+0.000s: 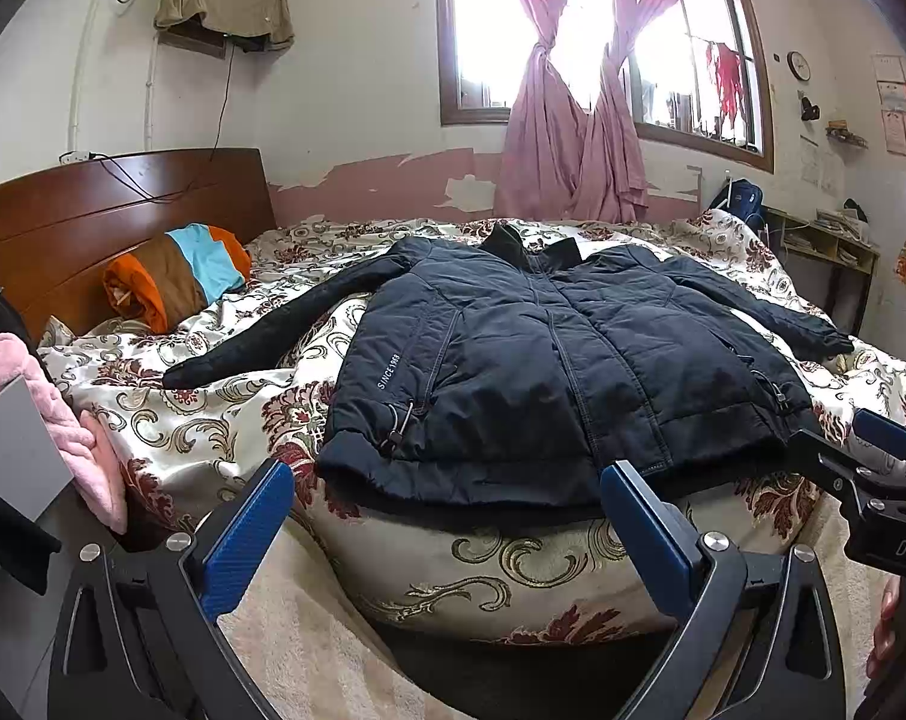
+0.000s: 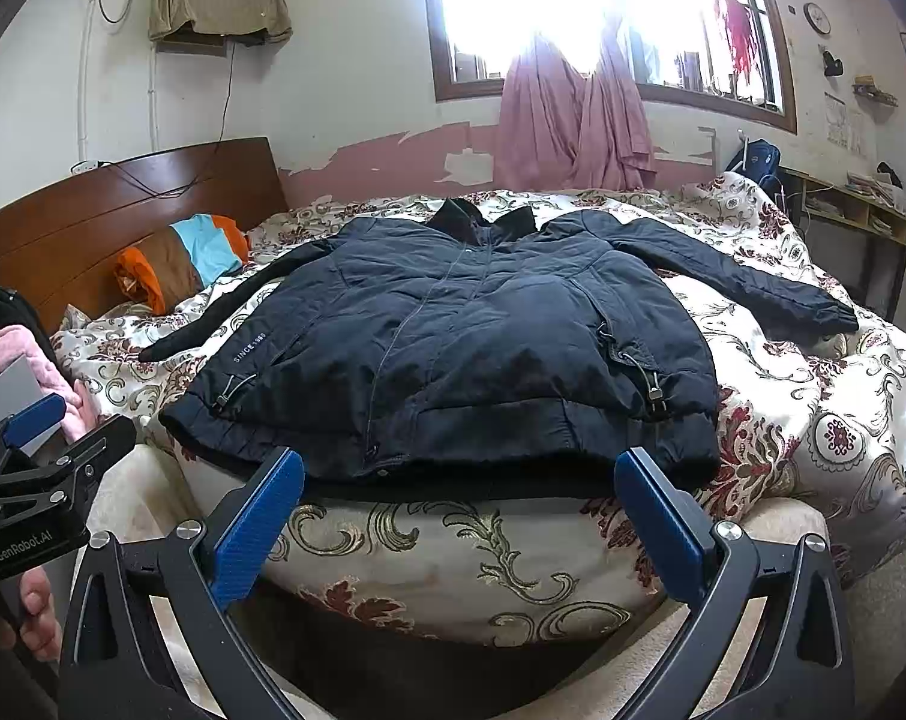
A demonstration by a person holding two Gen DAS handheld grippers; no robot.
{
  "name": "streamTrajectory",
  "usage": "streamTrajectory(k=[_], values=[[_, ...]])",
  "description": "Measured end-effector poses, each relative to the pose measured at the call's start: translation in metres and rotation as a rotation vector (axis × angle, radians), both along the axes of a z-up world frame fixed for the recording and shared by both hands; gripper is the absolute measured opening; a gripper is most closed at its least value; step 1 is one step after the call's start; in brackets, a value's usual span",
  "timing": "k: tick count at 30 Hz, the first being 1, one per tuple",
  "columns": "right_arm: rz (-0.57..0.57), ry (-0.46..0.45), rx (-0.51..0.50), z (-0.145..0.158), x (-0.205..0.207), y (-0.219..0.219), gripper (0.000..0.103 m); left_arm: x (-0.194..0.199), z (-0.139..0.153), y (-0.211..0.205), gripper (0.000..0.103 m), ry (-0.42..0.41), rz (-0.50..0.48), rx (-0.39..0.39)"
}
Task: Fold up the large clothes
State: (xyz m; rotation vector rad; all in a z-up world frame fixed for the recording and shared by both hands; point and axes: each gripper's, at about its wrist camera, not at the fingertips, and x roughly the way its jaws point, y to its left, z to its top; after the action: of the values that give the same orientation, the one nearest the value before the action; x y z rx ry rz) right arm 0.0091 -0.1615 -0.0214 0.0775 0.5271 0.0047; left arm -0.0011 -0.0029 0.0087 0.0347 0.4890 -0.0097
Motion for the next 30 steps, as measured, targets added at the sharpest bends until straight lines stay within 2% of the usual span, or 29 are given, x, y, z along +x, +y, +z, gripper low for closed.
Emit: streamTrajectory(k=[24, 30], values=[[-0.006, 0.006, 0.001, -0.001, 0.002, 0.001, 0.102, -0.002, 0.001, -0.001, 0.103, -0.001, 0.003, -0.011], [-0.001, -0.031, 0.009, 0.008, 0.007, -0.008, 0.102, 0.011, 0.009, 0.0, 0.103, -0.014, -0.002, -0.008]])
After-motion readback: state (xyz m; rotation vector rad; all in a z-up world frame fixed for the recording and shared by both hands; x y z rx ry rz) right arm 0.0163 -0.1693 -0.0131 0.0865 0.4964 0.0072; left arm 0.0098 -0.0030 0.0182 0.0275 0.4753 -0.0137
